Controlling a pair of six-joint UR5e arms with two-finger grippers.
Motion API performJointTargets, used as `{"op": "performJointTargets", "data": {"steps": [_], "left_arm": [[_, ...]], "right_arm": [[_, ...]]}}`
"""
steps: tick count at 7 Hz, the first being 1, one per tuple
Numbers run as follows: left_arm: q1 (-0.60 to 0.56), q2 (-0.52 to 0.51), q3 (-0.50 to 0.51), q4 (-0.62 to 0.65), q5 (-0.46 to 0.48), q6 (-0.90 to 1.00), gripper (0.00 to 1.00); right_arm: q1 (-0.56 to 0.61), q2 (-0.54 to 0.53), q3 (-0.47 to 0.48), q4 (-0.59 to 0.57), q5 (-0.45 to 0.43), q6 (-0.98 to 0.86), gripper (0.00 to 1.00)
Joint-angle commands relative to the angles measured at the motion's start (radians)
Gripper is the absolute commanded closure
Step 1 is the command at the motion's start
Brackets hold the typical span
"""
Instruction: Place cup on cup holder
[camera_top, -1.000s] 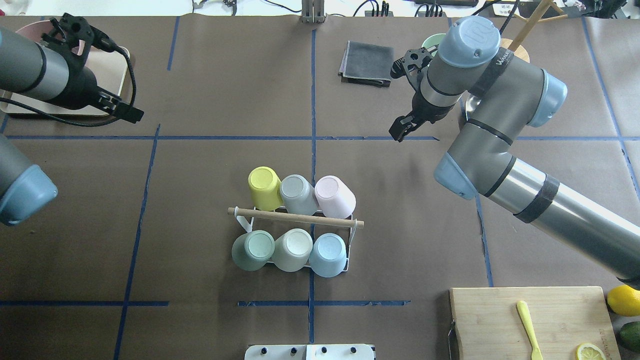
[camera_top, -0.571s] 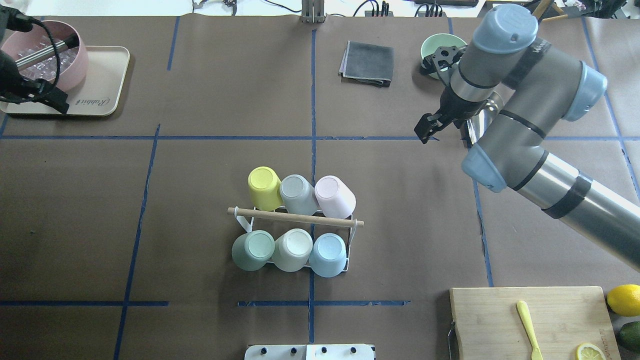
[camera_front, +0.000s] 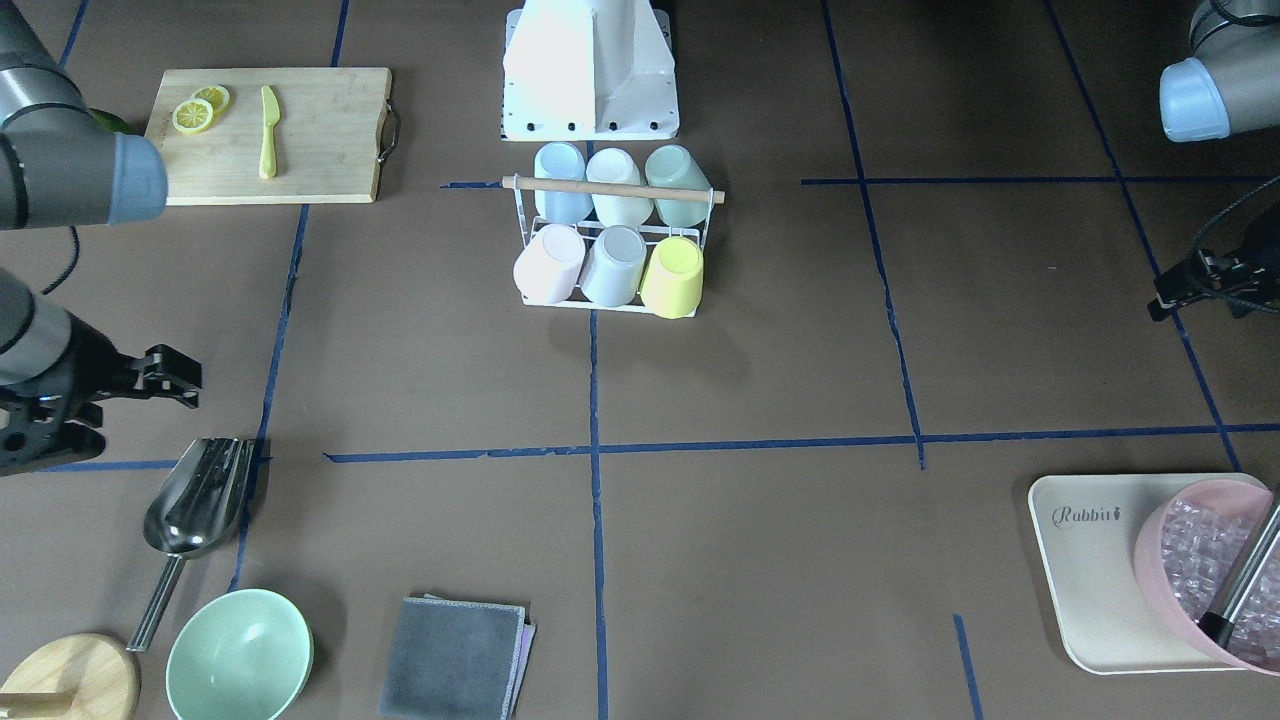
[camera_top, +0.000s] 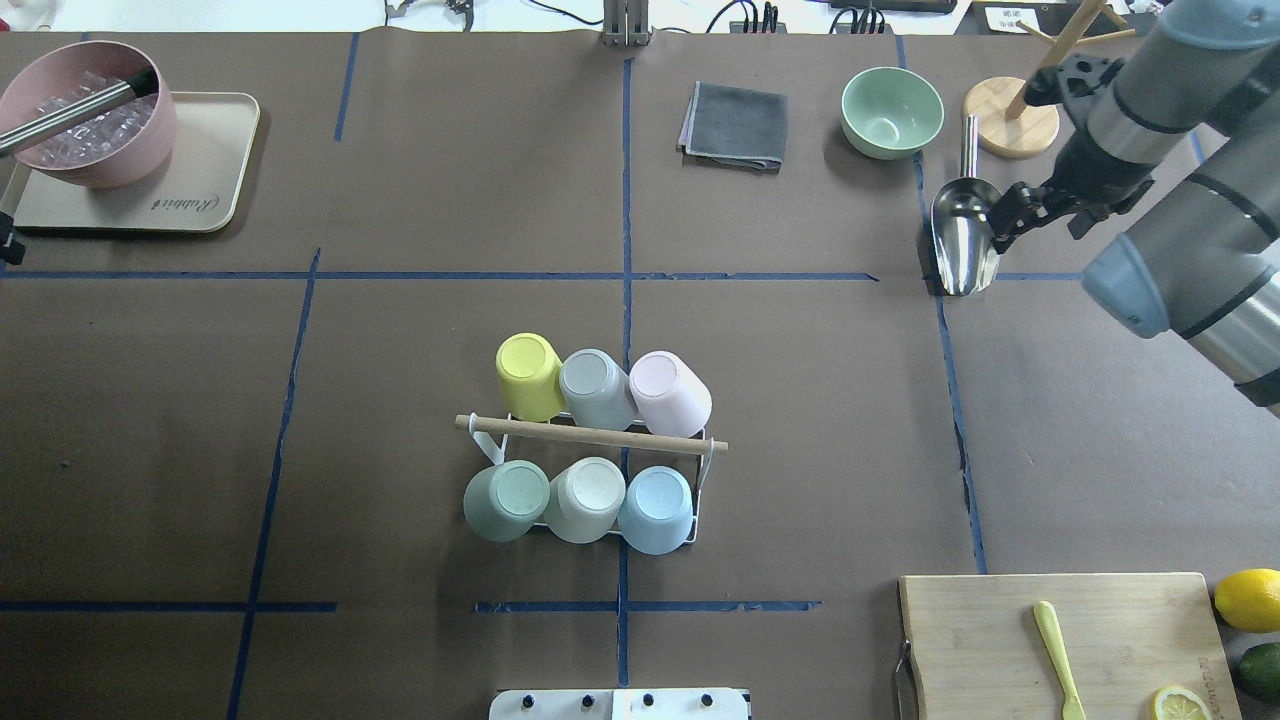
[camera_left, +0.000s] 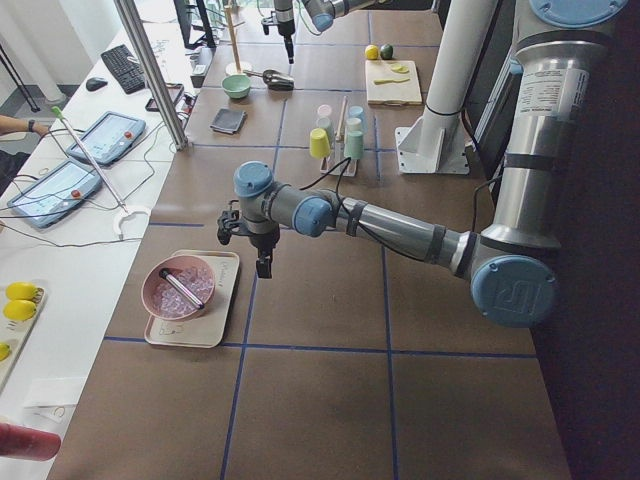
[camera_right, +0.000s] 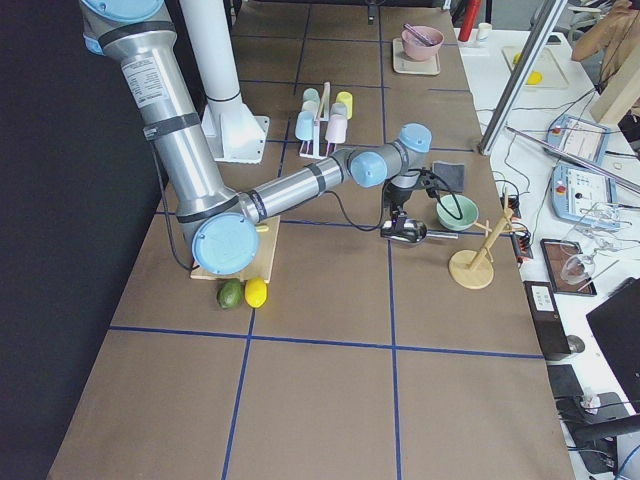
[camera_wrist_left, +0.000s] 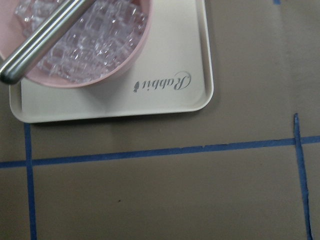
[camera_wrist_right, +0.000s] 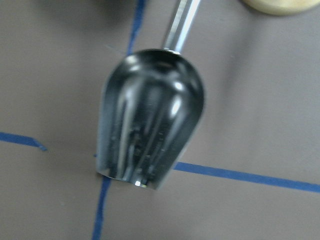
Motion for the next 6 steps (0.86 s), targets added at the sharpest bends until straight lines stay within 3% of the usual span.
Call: {"op": "performJointTargets", "data": {"steps": [1, 4, 6], "left_arm": [[-0.103, 0.067, 0.022, -0.046, -0.011, 0.182, 0.00], [-0.218, 0.064, 0.030, 0.099, -0.031, 0.466, 0.00], [-0.232, 0.061, 0.031, 0.162, 0.030, 0.470, 0.00]], "right_arm": [[0.111, -0.121, 0.015, -0.008, 0.043, -0.033, 0.00], [0.275, -0.260, 0.045, -0.011, 0.048, -0.208, 0.00], [0.386, -0.361, 0.102, -0.011, 0.048, -0.318, 0.00]]}}
